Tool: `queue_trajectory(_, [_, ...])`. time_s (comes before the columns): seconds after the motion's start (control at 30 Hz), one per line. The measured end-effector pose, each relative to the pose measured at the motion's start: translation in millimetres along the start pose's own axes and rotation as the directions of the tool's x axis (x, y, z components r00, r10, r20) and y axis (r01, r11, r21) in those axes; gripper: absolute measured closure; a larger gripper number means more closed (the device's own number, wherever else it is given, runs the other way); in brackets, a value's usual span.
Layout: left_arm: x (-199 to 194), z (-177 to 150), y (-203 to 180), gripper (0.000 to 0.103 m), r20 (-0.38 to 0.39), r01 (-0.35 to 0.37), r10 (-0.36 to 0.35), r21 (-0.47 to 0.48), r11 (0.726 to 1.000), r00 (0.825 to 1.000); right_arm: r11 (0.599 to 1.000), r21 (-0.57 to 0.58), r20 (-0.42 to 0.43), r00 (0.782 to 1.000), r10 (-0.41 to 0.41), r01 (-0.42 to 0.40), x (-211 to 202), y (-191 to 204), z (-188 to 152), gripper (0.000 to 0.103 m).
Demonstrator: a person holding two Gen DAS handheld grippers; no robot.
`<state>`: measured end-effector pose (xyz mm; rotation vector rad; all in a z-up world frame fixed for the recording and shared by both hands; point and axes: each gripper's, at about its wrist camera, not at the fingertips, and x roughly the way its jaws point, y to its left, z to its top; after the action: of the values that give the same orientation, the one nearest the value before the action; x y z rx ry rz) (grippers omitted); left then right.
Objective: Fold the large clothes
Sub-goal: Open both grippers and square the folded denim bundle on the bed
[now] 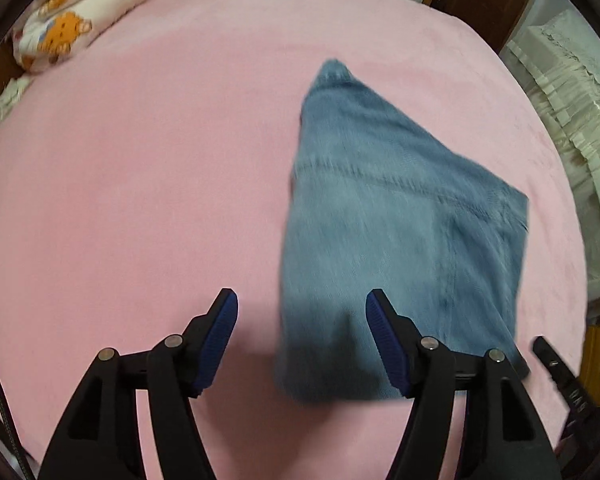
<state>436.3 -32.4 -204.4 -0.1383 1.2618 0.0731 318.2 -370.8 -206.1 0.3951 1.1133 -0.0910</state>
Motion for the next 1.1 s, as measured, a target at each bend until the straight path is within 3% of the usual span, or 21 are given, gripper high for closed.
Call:
queue_trajectory(0.03, [-4.6, -5.5, -2.4, 0.037, -0.003, 0.0, 0.0, 0.002, 1.0, 1.0, 1.0, -0.012, -0.011, 1.0, 0.008, -0.009, -4.8, 5.4, -6.3, 0.088])
queue_trajectory(0.1, [-16.0, -20.2, -7.9, 0.03, -0.003, -0.006, 0.006, 0.025, 1.0, 1.0, 0.999, -0.039, -0.024, 0.999, 0.031, -0.032, -15.0, 15.9, -15.7, 0.066])
queue_trajectory(0.23, [-34.0, -33.4, -22.5, 0.025, -0.024, -0.016, 0.018, 0.08, 0.997, 1.0, 0.994, -0.101, -0.033, 0.998, 0.046, -0.049, -38.8, 37.8, -27.7, 0.061])
queue_trajectory(0.3, [-42.8, -38.9, -27.7, 0.023, -0.047, 0.001, 0.003, 0.101, 0.995, 0.999, 0.992, -0.112, -0.043, 0.998, 0.052, -0.057, -47.0, 43.9, -30.4, 0.045])
queue_trajectory(0.47, [-67.8, -44.3, -32.8, 0.006, -0.024, -0.012, 0.016, 0.136, 0.991, 1.0, 0.99, -0.122, -0.056, 0.996, 0.068, -0.075, -67.7, 53.2, -32.1, 0.028])
queue_trajectory(0.7, [-86.9, -44.2, -31.4, 0.002, 0.0, -0.04, 0.04, 0.159, 0.986, 0.999, 0.986, -0.165, -0.046, 0.999, 0.015, -0.023, -86.0, 59.3, -29.4, 0.013])
queue_trajectory(1.1, [-90.0, -45.7, -26.3, 0.002, 0.01, -0.069, 0.069, 0.175, 0.982, 0.998, 0.985, -0.17, -0.028, 1.0, 0.006, -0.011, -92.7, 66.2, -27.6, 0.012])
